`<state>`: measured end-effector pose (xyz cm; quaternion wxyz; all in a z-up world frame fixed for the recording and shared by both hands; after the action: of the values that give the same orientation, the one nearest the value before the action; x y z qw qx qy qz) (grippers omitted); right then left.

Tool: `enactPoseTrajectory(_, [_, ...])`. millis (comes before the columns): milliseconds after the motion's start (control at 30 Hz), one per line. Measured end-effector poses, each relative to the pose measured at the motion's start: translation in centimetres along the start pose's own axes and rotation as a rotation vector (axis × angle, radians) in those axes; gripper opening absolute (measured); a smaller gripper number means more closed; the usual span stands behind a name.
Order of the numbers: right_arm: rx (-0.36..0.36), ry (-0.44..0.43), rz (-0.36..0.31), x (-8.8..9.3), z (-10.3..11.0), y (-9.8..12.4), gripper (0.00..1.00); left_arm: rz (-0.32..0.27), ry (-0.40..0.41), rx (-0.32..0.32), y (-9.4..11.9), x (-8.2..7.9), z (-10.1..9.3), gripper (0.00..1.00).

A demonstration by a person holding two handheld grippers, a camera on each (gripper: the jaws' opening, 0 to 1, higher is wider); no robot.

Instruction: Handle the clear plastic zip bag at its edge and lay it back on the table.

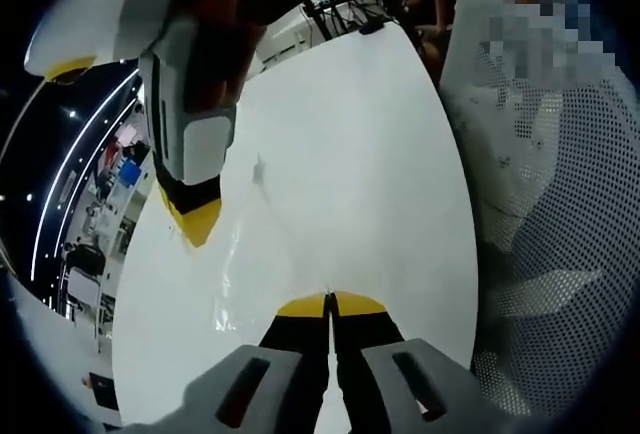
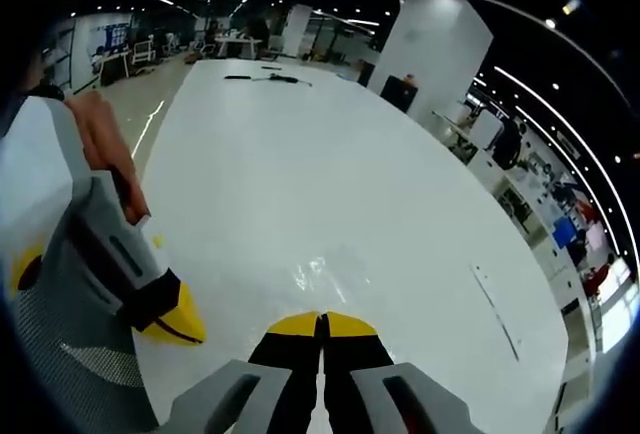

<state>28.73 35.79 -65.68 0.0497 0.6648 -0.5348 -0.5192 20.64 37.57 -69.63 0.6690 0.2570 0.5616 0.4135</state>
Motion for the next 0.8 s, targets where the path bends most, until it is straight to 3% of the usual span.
enactPoseTrajectory(700, [-0.043,0.003,0.003,0.6,1.1,0.0,0.00,0.003,0.029,-0.003,-0.5,0.5,0.9,0.00])
enactPoseTrajectory(767, [-0.090,-0.016,-0.003,0.6,2.0,0.0,0.03,0.008,0.034,-0.005,-0.8,0.6,1.0,0.00])
enactPoseTrajectory(800, [-0.149,-0.037,-0.004,0.6,3.0,0.2,0.04,0.010,0.037,-0.005,-0.8,0.6,1.0,0.00])
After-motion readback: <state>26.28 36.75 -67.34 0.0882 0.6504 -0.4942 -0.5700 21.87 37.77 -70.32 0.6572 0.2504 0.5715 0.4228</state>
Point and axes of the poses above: the point that each gripper's makers call its tool centre point, and the gripper's own axes: y roughly backward along the fingers, z roughly to its left, x roughly out of its underside, the point moved 2 cm from there along y, roughly backward along the fingers, and after that the axes turned 15 degrees about x, right-handed, at the moved point
